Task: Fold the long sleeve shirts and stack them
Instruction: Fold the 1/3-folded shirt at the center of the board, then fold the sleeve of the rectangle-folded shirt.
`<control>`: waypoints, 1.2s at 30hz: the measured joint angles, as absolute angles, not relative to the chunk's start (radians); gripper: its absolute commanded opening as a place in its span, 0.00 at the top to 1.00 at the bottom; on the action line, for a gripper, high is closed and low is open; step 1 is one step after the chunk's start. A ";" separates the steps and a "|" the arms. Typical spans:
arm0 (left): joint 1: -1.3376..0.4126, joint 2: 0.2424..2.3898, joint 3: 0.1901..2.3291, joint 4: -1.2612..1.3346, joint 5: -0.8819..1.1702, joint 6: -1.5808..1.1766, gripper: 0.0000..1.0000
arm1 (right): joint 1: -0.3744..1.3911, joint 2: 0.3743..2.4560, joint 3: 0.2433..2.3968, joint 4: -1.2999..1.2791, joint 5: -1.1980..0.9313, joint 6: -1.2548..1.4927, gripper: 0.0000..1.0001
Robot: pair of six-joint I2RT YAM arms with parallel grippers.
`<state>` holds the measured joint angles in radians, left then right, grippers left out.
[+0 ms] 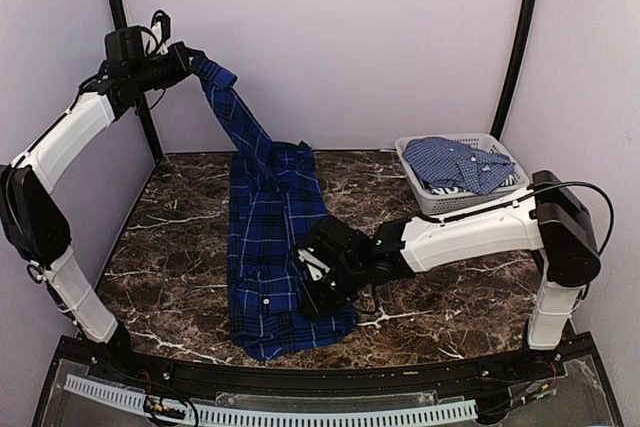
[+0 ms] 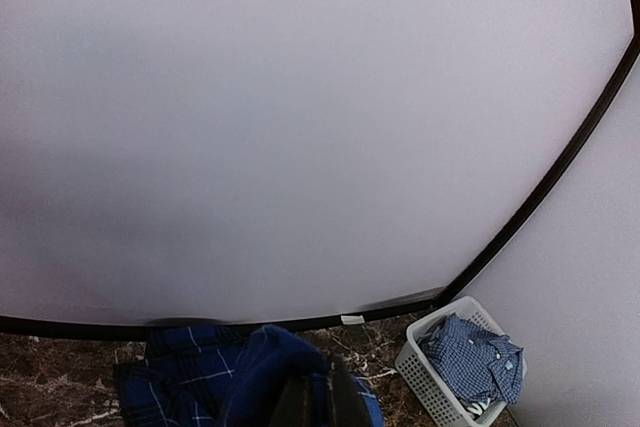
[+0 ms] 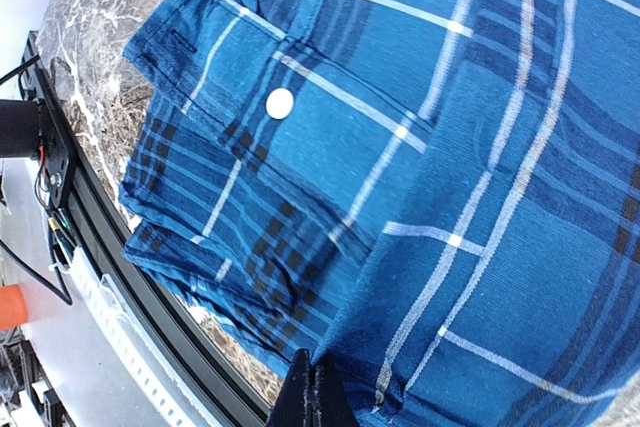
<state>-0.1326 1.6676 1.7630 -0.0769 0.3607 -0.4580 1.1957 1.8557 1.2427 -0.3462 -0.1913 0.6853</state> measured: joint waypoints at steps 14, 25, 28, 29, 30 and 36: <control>-0.133 1.605 1.560 -0.080 0.287 -0.440 1.00 | 1.189 1.858 1.238 -0.320 -0.203 0.654 0.55; -0.120 1.463 1.417 -0.136 0.022 -0.429 1.00 | 1.045 1.717 1.165 -0.293 -0.152 0.623 0.53; -0.120 1.396 1.340 -0.143 -0.028 -0.436 1.00 | 1.036 1.717 1.148 -0.287 -0.149 0.621 0.52; -0.120 1.374 1.315 -0.147 -0.039 -0.442 1.00 | 1.033 1.718 1.141 -0.283 -0.149 0.620 0.52; -0.120 1.353 1.291 -0.151 -0.047 -0.450 1.00 | 1.032 1.718 1.137 -0.282 -0.149 0.618 0.52; -0.120 1.220 1.140 -0.174 -0.072 -0.514 1.00 | 1.022 1.730 1.121 -0.267 -0.151 0.608 0.52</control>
<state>-0.1196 1.2198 1.1397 -0.1741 -0.0723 -0.5137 1.0218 1.7302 1.1206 -0.2672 -0.1509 0.6079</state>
